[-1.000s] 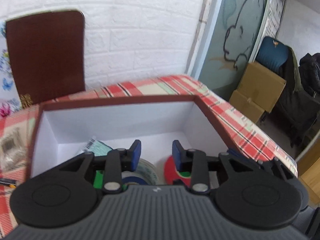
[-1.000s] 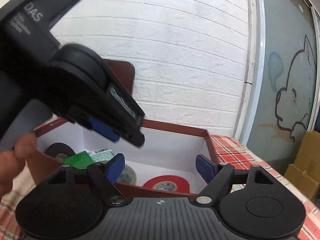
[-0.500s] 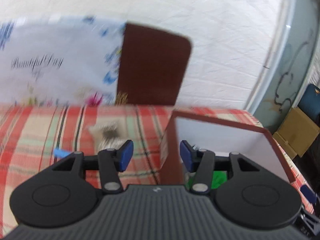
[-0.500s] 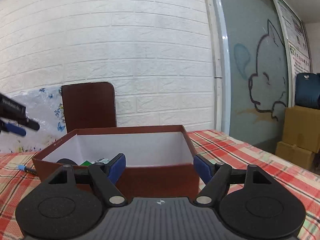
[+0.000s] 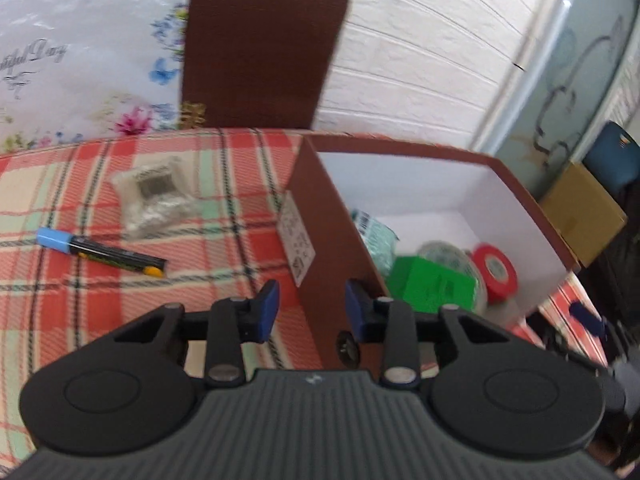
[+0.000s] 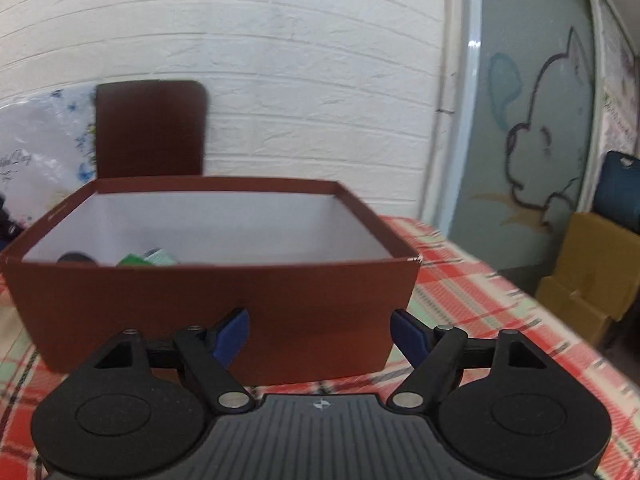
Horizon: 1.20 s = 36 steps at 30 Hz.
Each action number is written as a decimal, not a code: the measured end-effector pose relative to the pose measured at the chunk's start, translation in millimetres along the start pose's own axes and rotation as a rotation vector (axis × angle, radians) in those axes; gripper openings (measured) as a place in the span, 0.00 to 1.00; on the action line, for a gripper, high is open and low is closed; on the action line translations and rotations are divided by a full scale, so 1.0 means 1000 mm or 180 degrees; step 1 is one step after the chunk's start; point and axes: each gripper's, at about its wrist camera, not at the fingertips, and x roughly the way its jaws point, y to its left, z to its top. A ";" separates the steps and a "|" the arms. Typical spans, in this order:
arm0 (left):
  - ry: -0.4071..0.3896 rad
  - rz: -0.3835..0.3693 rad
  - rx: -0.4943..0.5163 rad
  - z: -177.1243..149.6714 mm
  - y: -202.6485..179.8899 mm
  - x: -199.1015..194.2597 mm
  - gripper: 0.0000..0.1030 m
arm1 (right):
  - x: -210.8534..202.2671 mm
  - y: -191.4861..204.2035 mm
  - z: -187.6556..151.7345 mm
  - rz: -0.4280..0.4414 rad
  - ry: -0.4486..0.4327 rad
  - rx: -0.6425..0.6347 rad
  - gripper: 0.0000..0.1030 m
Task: Organize objects
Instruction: 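Move the right gripper back to the blue-capped marker, then grasp the blue-capped marker with the right gripper and lift it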
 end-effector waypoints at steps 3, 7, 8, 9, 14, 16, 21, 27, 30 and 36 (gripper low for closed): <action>0.0022 -0.0209 -0.0061 -0.006 0.010 -0.006 0.42 | -0.022 0.006 0.006 0.0058 -0.0098 0.0064 0.73; -0.0324 0.0001 -0.0094 -0.011 0.050 -0.040 0.53 | -0.069 0.033 0.006 0.0587 -0.0280 0.0068 0.73; -0.0402 0.0155 -0.0080 -0.015 0.066 -0.048 0.55 | -0.076 0.041 0.007 0.0827 -0.0275 0.0100 0.73; -0.0451 0.0327 -0.0070 -0.019 0.082 -0.055 0.55 | -0.082 0.053 0.006 0.1073 -0.0241 0.0133 0.73; -0.0438 0.1312 -0.0051 -0.051 0.175 -0.064 0.56 | -0.078 0.146 0.011 0.1935 0.0006 -0.0180 0.72; -0.0328 0.1485 -0.0234 -0.064 0.213 -0.065 0.56 | -0.061 0.184 0.015 0.2066 0.0072 -0.0326 0.67; -0.0582 0.1381 -0.0316 -0.094 0.246 -0.075 0.65 | 0.004 0.264 0.027 0.2016 0.0130 -0.0695 0.63; -0.0622 0.1358 -0.0256 -0.092 0.244 -0.069 0.73 | 0.070 0.310 0.028 0.1935 0.0504 -0.1077 0.63; -0.0645 0.1333 -0.0284 -0.092 0.245 -0.067 0.73 | 0.074 0.308 0.028 0.2130 0.0741 -0.0893 0.20; -0.0683 0.1232 -0.0346 -0.093 0.248 -0.069 0.77 | -0.006 0.276 0.002 0.2112 0.1015 -0.0717 0.14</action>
